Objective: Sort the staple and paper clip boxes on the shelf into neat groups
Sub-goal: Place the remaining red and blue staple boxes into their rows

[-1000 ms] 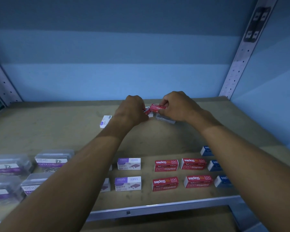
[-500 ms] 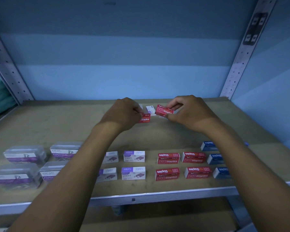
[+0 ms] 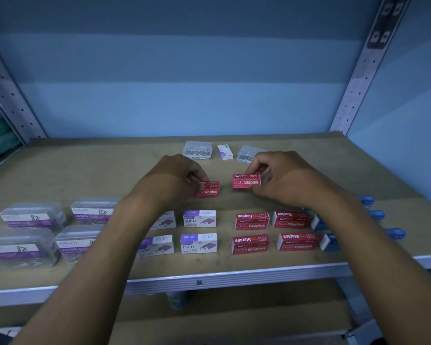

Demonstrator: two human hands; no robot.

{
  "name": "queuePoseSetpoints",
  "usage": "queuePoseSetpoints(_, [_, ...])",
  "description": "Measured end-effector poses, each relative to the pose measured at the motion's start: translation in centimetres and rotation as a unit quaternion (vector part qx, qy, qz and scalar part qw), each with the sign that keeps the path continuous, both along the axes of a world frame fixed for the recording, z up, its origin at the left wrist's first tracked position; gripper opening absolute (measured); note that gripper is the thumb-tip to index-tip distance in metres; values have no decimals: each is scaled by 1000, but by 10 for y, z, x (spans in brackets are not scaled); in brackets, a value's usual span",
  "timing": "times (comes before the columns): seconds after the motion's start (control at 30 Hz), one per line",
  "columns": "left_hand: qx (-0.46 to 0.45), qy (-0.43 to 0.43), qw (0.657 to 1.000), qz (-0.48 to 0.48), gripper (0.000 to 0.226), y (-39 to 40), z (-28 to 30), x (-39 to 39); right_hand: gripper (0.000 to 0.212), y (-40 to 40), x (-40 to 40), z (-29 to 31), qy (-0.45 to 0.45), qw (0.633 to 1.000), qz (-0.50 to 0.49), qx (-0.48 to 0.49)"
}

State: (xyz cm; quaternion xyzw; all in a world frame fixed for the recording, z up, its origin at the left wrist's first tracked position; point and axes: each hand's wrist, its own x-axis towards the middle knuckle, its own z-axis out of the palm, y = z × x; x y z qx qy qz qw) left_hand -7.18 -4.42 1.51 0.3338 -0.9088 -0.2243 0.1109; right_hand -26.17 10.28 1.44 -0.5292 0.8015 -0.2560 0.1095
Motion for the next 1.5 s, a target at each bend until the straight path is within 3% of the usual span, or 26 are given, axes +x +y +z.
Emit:
queuePoseSetpoints(0.57, [16, -5, 1000, 1, 23, 8, -1, 6, 25, 3, 4, -5, -1, 1000, 5, 13])
queuePoseSetpoints(0.77, [19, 33, 999, -5, 27, 9, -4, 9, 29, 6, 5, 0, -24, 1000, 14, -2])
queuePoseSetpoints(0.97, [11, 73, 997, -16, 21, 10, -5, 9, 18, 8, 6, 2, -20, 999, 32, -30])
queuePoseSetpoints(1.13, [-18, 101, 994, -23, 14, 14, -4, 5, 20, 5, 12, 1, -15, 999, 49, -16])
queuePoseSetpoints(1.5, [-28, 59, 998, -10, 22, 14, -6, -6, 24, 10, 11, 1, 13, 998, 52, -15])
